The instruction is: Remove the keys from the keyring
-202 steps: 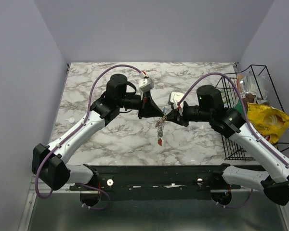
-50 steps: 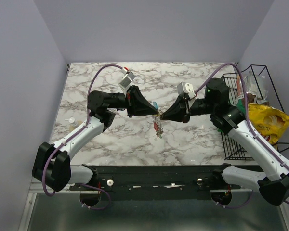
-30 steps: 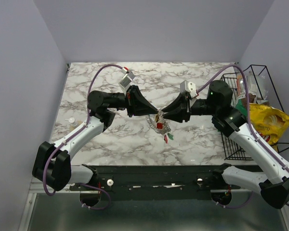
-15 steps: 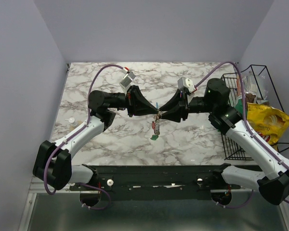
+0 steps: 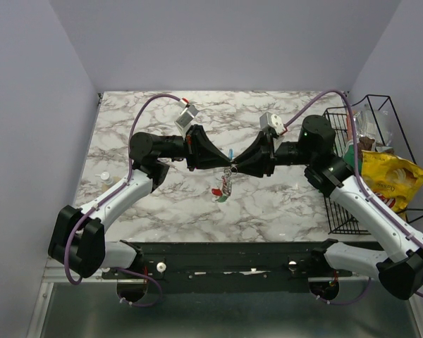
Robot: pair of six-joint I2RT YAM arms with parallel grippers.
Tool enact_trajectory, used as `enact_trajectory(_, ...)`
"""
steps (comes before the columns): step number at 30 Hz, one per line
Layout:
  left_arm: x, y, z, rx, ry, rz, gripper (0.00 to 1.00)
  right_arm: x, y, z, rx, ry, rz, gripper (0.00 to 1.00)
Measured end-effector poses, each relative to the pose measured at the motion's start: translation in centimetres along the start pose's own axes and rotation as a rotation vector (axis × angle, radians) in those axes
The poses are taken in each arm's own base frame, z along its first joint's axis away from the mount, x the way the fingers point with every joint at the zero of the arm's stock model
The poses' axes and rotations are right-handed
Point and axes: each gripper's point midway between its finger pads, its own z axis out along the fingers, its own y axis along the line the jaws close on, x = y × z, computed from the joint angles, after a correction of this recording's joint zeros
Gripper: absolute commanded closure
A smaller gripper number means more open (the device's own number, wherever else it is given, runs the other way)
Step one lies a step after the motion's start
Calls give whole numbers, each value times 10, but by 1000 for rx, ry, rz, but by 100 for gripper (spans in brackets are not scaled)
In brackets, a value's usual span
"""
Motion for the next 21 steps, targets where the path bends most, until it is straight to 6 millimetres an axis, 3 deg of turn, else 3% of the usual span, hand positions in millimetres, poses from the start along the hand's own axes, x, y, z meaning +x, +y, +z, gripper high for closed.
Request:
enact_trajectory(3, 0, 0, 0, 0, 0, -2, 100, 2, -2, -1, 15, 2, -12, 62)
enact_trajectory(8, 0, 0, 0, 1, 0, -4, 100, 7, -3, -2, 31, 7, -19, 68)
enact_trajectory(15, -1, 0, 0, 0, -2, -6, 100, 10, -4, -4, 44, 10, -29, 99)
enact_trajectory(21, -1, 0, -1, -2, -3, -6, 100, 9, -5, -6, 63, 7, -36, 99)
